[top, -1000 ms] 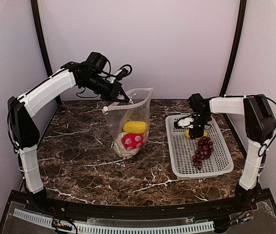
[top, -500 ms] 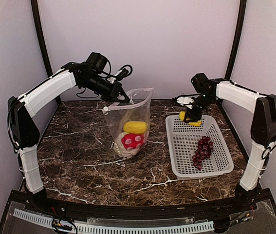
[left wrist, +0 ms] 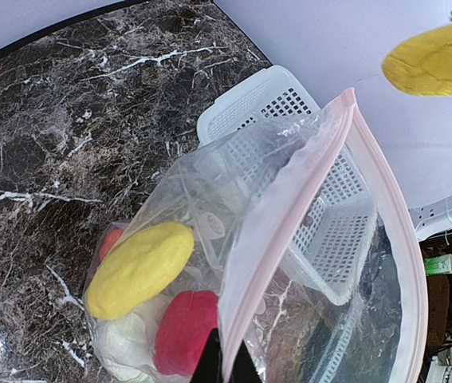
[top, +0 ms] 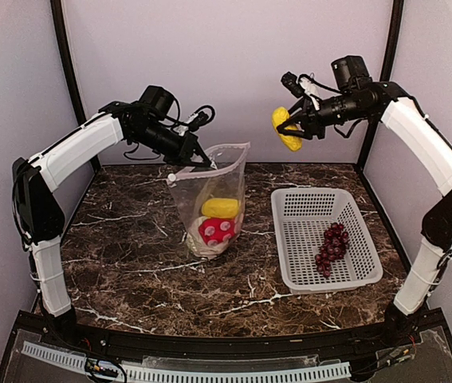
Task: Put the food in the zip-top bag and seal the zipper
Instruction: Pick up the fake fruit from the bin, then place the fake fruit in the zipper food storage bag.
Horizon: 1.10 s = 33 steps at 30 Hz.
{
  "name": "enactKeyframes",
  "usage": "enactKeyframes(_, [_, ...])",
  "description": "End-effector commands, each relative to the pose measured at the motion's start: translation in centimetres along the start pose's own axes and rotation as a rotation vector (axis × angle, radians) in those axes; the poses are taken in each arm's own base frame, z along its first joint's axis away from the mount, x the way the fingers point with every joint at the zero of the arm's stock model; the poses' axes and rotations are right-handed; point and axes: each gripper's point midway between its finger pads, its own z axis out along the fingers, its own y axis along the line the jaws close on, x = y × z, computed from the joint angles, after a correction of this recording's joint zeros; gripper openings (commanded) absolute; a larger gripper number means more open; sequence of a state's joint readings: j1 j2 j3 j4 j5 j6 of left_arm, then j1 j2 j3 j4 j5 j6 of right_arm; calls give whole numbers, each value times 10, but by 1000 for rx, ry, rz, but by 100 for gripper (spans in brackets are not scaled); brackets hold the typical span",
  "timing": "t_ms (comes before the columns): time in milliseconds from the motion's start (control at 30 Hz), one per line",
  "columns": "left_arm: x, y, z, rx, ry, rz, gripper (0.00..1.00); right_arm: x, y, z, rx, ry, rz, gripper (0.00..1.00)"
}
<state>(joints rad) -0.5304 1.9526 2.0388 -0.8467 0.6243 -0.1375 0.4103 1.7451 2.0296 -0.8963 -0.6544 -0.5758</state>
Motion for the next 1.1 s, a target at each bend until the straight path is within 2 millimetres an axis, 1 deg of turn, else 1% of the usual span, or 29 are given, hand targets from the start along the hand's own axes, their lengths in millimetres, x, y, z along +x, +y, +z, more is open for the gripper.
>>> enactKeyframes(0, [-2,0,-5,13,-2,-17,1,-49,35,12,-153,-138,6,38])
enactKeyframes(133, [-2,1,-6,8,0,-21,1,-78,51,23,-244,-221,6,36])
enactKeyframes(167, [-3,1,-7,8,-2,-20,1,-87,54,22,-259,-241,-2,36])
enactKeyframes(267, [-2,1,-7,8,0,-25,1,-102,61,35,-303,-274,-5,34])
enactKeyframes(367, [-3,0,-8,6,-2,-35,1,-110,72,50,-351,-291,-7,34])
enactKeyframes(467, [-5,-2,-10,9,-5,-34,1,-115,82,66,-391,-302,-2,35])
enactKeyframes(500, [-5,-2,-11,9,-4,-35,1,-119,83,67,-400,-323,-10,35])
enactKeyframes(567, [-6,-3,-12,4,-7,-33,1,-118,81,75,-411,-351,23,36])
enactKeyframes(667, [-7,-4,-16,1,-12,-29,1,-125,76,79,-407,-387,19,38])
enactKeyframes(733, [-8,-6,-18,-2,-16,-27,1,-120,77,87,-435,-377,44,40])
enactKeyframes(867, [-8,-8,-23,-8,-20,-19,1,-106,82,97,-485,-361,95,42])
enactKeyframes(967, [-9,-10,-27,-9,-27,-14,1,-92,86,105,-506,-341,128,43])
enactKeyframes(1000, [-9,-10,-27,-8,-28,-14,1,-84,87,109,-512,-328,146,44])
enactKeyframes(1067, [-9,-11,-27,-7,-31,-14,1,-77,89,114,-515,-319,154,45])
